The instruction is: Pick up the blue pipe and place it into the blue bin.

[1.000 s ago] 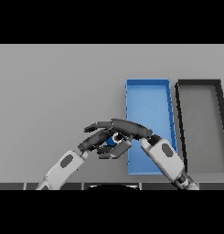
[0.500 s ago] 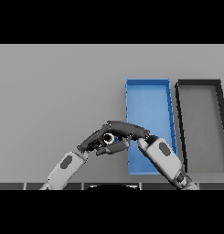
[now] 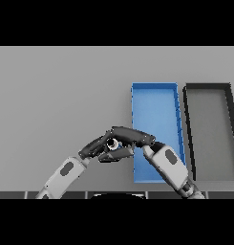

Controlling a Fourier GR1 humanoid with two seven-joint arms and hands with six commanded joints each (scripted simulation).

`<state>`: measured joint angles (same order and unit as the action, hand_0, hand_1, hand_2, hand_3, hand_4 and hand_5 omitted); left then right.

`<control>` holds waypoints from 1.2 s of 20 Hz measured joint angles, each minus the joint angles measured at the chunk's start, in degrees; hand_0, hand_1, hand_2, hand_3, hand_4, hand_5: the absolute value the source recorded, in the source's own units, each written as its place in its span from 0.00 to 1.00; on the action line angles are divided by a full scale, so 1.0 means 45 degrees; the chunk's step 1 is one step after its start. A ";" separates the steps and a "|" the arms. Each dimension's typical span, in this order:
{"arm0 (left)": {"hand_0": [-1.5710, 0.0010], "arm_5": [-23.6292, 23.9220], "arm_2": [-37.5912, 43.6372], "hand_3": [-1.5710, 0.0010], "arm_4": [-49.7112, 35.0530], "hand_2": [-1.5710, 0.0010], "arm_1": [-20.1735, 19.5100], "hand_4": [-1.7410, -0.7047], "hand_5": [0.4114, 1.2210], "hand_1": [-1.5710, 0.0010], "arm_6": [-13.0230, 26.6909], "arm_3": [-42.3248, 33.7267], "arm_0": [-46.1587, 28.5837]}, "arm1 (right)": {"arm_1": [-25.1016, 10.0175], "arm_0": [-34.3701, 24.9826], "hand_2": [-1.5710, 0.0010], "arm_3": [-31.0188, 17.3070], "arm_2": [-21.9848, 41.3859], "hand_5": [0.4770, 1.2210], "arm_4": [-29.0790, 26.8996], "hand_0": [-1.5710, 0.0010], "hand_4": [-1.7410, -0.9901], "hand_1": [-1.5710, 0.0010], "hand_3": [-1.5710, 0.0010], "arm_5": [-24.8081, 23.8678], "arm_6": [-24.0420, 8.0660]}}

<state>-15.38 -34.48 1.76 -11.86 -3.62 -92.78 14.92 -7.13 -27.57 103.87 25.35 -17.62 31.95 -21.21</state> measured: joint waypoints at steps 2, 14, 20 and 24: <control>0.81 -0.0187 -0.0054 0.82 0.0499 0.84 -0.0028 0.68 0.75 0.82 -0.0433 0.0024 -0.0085 | 0.0199 0.0232 0.00 0.0219 0.0051 0.99 0.0176 0.01 0.33 0.01 0.01 0.0268 -0.0060; 0.99 0.0120 0.0236 0.99 0.0245 0.99 0.0124 0.81 0.19 0.99 0.1289 0.0219 -0.0086 | 0.1009 0.0407 0.00 0.0104 -0.0539 1.00 0.0425 0.00 0.34 0.00 0.00 0.0808 0.0268; 1.00 0.0271 0.0137 1.00 0.0338 1.00 0.0314 0.80 0.14 1.00 0.1652 0.0391 -0.0152 | 0.1113 -0.0430 0.00 0.0633 -0.1376 1.00 -0.2277 0.00 0.17 0.00 0.00 -0.0233 -0.2254; 1.00 0.0151 0.0115 1.00 0.0194 1.00 0.0197 0.79 0.11 1.00 0.1639 0.0331 -0.0325 | -0.0403 -0.2198 0.00 0.0933 -0.1843 0.93 -0.5340 0.00 0.07 0.00 0.00 -0.2868 -0.3027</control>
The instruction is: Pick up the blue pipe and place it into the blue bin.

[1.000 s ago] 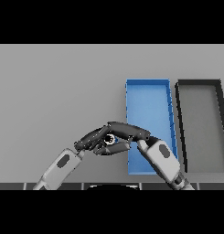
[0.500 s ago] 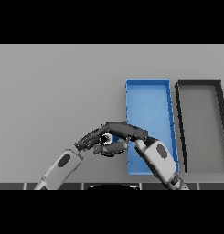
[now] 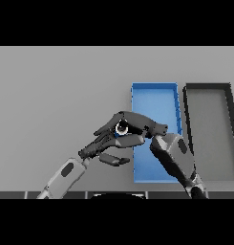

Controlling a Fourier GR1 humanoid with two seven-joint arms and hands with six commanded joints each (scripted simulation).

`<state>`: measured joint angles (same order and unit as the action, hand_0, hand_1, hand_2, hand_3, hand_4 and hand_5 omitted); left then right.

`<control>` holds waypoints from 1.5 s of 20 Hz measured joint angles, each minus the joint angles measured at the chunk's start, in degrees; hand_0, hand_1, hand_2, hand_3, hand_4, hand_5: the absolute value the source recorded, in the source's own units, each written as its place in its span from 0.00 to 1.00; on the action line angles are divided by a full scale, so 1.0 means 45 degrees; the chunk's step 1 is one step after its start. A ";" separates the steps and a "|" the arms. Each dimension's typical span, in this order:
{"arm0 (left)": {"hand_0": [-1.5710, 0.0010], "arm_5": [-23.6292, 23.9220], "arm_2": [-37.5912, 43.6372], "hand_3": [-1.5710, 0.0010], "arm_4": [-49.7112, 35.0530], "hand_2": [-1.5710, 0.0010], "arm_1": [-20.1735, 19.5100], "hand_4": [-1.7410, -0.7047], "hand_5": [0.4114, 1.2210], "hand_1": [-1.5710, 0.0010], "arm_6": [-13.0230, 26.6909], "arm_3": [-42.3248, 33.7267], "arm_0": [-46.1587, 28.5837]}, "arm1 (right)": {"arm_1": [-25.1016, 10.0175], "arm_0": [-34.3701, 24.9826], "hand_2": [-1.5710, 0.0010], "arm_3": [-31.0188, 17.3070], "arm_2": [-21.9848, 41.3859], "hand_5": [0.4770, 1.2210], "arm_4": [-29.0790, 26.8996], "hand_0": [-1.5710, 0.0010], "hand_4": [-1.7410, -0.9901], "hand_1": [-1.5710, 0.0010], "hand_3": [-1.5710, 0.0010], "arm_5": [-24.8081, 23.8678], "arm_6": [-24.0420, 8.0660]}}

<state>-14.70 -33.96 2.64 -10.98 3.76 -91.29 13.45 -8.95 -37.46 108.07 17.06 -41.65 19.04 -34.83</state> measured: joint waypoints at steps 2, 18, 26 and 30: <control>1.00 -0.0054 -0.0027 1.00 0.0004 1.00 -0.0035 0.80 0.11 1.00 0.0285 0.0037 -0.0009 | -0.0531 -0.1264 0.00 -0.0085 -0.0610 0.89 -0.1382 0.00 0.04 0.00 0.00 -0.0867 0.0248; 1.00 -0.0121 0.0171 1.00 -0.0133 1.00 -0.0339 0.82 0.09 1.00 0.0202 -0.0246 -0.0086 | -0.3072 -0.2396 0.00 -0.5500 -0.4026 0.87 0.1185 0.00 0.00 0.00 0.00 -0.2682 0.0506; 1.00 -0.0073 0.0089 1.00 -0.0114 1.00 -0.0204 0.83 0.06 1.00 0.0074 -0.0231 -0.0203 | -0.3984 0.0960 0.00 -0.5757 -0.2122 0.87 0.0965 0.00 0.06 0.00 0.00 -0.4173 -0.0024; 1.00 -0.0106 0.0197 1.00 -0.0330 1.00 -0.0307 0.83 0.06 1.00 0.0335 -0.0531 -0.0190 | -0.4960 0.2021 0.00 -0.6085 -0.0331 0.85 0.0362 0.00 0.19 0.00 0.15 -0.4553 -0.0023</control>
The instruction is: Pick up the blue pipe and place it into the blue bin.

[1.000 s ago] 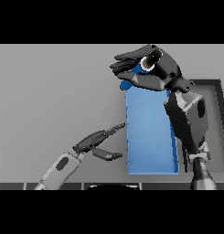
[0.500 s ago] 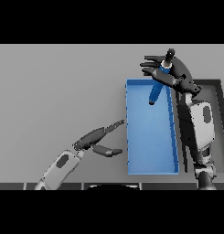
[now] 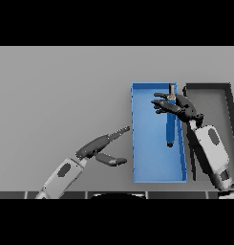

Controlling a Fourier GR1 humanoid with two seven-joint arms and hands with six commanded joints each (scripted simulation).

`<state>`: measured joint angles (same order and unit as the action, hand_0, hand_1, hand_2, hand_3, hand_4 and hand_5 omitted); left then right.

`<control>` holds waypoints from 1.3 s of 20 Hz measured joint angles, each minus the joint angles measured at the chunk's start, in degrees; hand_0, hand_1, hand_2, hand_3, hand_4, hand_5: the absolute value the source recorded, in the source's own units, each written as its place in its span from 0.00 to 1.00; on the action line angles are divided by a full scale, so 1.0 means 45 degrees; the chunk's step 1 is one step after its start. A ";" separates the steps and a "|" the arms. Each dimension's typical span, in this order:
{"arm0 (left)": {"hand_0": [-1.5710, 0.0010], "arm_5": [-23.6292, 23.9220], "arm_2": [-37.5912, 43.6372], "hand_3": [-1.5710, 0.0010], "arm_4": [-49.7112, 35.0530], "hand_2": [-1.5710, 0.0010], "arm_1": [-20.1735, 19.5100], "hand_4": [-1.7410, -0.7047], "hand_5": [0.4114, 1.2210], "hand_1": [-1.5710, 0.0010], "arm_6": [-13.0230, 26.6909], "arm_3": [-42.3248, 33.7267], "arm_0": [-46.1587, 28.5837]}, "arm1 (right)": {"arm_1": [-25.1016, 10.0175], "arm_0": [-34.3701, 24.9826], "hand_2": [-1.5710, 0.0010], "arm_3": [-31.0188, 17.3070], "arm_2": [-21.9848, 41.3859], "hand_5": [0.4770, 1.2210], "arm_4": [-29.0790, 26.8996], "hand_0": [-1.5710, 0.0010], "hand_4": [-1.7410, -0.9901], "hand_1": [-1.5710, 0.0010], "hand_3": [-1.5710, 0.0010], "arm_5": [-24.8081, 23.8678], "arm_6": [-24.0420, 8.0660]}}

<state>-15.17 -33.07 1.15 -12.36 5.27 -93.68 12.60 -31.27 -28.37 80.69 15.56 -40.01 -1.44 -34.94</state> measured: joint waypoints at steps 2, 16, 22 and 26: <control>1.00 0.0048 -0.0047 1.00 0.0070 1.00 0.0144 0.83 0.05 1.00 0.0292 0.0206 0.0062 | -0.0831 -0.0131 0.29 -0.0424 0.1684 0.90 -0.1064 0.17 0.32 0.26 0.43 -0.1044 0.0001; 1.00 0.0068 -0.0192 1.00 0.0170 1.00 0.0190 0.80 0.06 1.00 0.0027 0.0169 -0.0144 | -0.2789 -0.2314 0.97 -0.1960 0.7248 0.35 -0.1968 0.96 0.82 0.97 0.97 -0.1362 0.0680; 1.00 0.0053 -0.0082 1.00 0.0089 1.00 0.0173 0.79 0.07 1.00 -0.0131 0.0266 -0.0106 | -0.2925 -0.2239 0.99 -0.1841 0.7201 0.27 -0.1929 0.99 0.82 0.99 0.99 -0.1383 0.0929; 1.00 -0.0018 0.0017 1.00 0.0012 1.00 0.0153 0.79 0.07 1.00 -0.0069 0.0498 -0.0056 | -0.2804 -0.2467 0.99 -0.2241 0.7190 0.26 -0.1913 0.99 0.82 0.99 1.00 -0.1082 0.0907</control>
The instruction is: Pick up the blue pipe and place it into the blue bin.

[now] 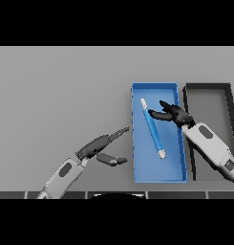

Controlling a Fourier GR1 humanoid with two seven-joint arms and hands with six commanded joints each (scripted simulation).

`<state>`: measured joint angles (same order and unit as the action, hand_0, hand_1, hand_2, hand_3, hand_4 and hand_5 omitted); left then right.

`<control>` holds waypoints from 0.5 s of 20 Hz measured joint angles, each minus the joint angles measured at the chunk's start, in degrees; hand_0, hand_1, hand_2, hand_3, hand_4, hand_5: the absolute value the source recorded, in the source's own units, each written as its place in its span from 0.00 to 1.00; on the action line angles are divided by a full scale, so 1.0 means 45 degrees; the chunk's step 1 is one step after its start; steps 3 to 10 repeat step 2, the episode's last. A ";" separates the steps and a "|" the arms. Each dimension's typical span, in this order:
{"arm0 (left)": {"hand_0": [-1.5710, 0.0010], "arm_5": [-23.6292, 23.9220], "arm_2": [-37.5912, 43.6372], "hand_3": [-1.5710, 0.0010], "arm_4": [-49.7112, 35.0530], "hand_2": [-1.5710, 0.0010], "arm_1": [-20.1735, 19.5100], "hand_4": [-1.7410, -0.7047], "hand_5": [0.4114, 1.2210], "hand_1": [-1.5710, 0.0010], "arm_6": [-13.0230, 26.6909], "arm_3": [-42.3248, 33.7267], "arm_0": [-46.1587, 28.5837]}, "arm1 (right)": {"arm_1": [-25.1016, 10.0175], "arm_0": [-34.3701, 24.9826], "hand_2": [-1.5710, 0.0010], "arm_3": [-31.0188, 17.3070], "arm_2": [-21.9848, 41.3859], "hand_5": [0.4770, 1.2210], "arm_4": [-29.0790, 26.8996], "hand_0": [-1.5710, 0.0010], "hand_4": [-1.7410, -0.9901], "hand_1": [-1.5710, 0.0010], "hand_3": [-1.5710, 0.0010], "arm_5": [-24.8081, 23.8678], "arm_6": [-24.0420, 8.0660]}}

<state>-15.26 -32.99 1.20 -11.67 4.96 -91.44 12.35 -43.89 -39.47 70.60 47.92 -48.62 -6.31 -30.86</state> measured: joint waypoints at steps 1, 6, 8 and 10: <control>1.00 -0.0039 0.0032 1.00 0.0034 1.00 -0.0092 0.79 0.07 1.00 -0.0246 0.0160 -0.0103 | -0.0111 0.0129 0.99 0.0101 -0.0024 0.27 -0.0077 0.99 0.82 0.99 1.00 0.0009 0.0001; 1.00 -0.0009 0.0008 1.00 0.0118 1.00 -0.0050 0.79 0.07 1.00 -0.0353 0.0319 -0.0129 | -0.0079 0.0100 0.99 0.0088 -0.0034 0.27 -0.0072 0.99 0.82 0.99 1.00 0.0162 0.0196; 1.00 -0.0009 0.0008 1.00 0.0118 1.00 -0.0050 0.79 0.07 1.00 -0.0353 0.0319 -0.0129 | -0.0079 0.0100 0.99 0.0088 -0.0034 0.27 -0.0072 0.99 0.82 0.99 1.00 0.0162 0.0196; 1.00 -0.0009 0.0008 1.00 0.0118 1.00 -0.0050 0.79 0.07 1.00 -0.0353 0.0319 -0.0129 | -0.0079 0.0100 0.99 0.0088 -0.0034 0.27 -0.0072 0.99 0.82 0.99 1.00 0.0162 0.0196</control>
